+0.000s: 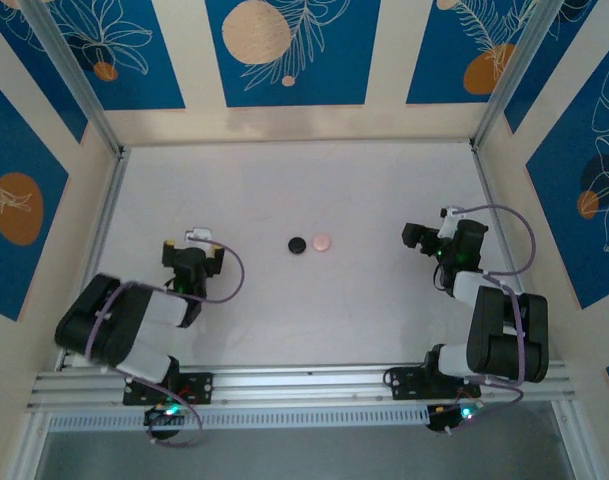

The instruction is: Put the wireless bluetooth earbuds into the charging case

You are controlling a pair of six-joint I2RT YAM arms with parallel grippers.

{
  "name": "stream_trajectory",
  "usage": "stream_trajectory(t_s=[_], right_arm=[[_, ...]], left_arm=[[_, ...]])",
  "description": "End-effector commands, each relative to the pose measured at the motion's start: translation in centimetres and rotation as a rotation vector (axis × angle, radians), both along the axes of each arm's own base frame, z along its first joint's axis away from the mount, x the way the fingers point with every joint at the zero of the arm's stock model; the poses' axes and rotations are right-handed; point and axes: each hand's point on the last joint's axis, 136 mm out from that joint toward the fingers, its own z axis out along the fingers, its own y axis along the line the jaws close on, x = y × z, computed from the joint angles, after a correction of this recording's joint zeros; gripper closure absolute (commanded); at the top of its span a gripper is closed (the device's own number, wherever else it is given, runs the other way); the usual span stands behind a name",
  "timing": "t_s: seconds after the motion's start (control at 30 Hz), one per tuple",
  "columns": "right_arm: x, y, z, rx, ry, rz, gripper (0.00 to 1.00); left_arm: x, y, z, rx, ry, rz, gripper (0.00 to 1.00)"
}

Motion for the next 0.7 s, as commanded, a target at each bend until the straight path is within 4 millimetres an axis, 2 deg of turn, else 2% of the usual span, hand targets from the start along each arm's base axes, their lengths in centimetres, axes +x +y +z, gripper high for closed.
stream_trajectory(t_s=[0.0,0.1,0.2,0.23,0.27,0.3,0.4,0.67], right_arm=[[0.6,0.9,2.4,-0.038,-0.115,0.073,0.01],[0.8,0.6,2.3,-0.021,-0.103,0.066,0.01],[0.7,0.5,2.3,-0.024,-0.108,0.062,0.01],[0.6,0.9,2.4,-0.048,-0.118,0.072,0.01],[0.6,1.6,2.5,-0.078,-0.127,0.088,0.01],[0.6,2.3,2.5,-0.114,-0.127,0.106,0.01],[0.9,3.2,2.1,-0.147,-0.110,0.131,0.01],[-0.6,0.6,3.0,-0.073,-0.185,0.023,0.01]], left_arm=[[0.7,0.4,5.1,-0.054,-0.238,-0.002,0.00],[1.4,1.2,4.9,-0.087,-0.229,0.005,0.00],[1.9,1.2,3.8,-0.156,-0.163,-0.037,0.00],[2.5,1.5,2.8,-0.166,-0.145,-0.038,0.00],[3.3,2.0,3.3,-0.155,-0.172,-0.015,0.00],[3.4,1.8,2.1,-0.178,-0.068,-0.017,0.00],[3.8,2.7,2.2,-0.233,-0.074,-0.007,0.00],[3.9,2.4,2.1,-0.229,-0.068,-0.030,0.00]])
